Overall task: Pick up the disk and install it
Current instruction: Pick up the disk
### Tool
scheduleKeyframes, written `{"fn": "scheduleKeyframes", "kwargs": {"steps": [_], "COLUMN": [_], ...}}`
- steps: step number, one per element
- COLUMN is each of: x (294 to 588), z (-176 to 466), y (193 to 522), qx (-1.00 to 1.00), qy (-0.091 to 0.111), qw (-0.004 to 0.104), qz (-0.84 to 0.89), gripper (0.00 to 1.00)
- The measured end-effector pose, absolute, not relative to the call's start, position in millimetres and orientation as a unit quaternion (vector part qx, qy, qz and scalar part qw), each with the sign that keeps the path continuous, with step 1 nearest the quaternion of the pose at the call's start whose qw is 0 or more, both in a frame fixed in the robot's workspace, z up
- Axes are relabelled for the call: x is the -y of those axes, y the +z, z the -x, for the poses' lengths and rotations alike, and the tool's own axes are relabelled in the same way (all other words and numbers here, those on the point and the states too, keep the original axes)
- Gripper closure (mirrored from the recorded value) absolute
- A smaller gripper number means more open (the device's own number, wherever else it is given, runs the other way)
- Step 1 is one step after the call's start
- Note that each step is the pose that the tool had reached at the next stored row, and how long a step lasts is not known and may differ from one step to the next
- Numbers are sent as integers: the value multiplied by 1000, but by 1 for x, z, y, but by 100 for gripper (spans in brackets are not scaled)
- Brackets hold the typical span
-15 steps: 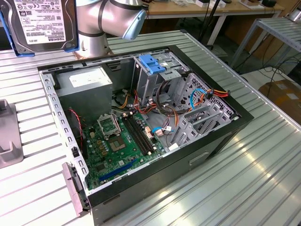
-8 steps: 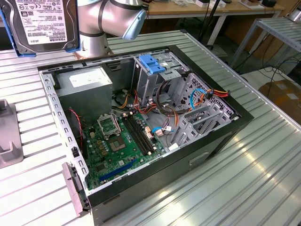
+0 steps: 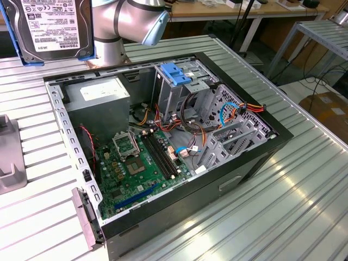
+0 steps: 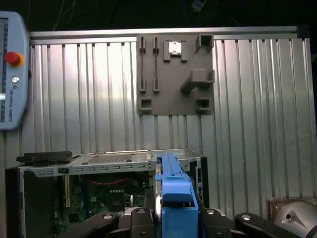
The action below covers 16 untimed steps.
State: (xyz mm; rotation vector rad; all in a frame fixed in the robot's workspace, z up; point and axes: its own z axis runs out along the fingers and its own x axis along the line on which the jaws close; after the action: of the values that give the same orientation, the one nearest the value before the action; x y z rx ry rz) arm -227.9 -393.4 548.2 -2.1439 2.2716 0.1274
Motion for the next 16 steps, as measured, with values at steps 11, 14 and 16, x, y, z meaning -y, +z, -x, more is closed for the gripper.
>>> {"fn": "scheduleKeyframes", "kwargs": {"steps": [11, 14, 16], "x": [395, 396, 397], "z": [223, 222, 221], "y": [548, 548, 548], "qx": [-727, -727, -727], "qy": [41, 41, 41], "qw": [8, 8, 8], "qz": [686, 686, 686], "gripper": [63, 63, 63]}}
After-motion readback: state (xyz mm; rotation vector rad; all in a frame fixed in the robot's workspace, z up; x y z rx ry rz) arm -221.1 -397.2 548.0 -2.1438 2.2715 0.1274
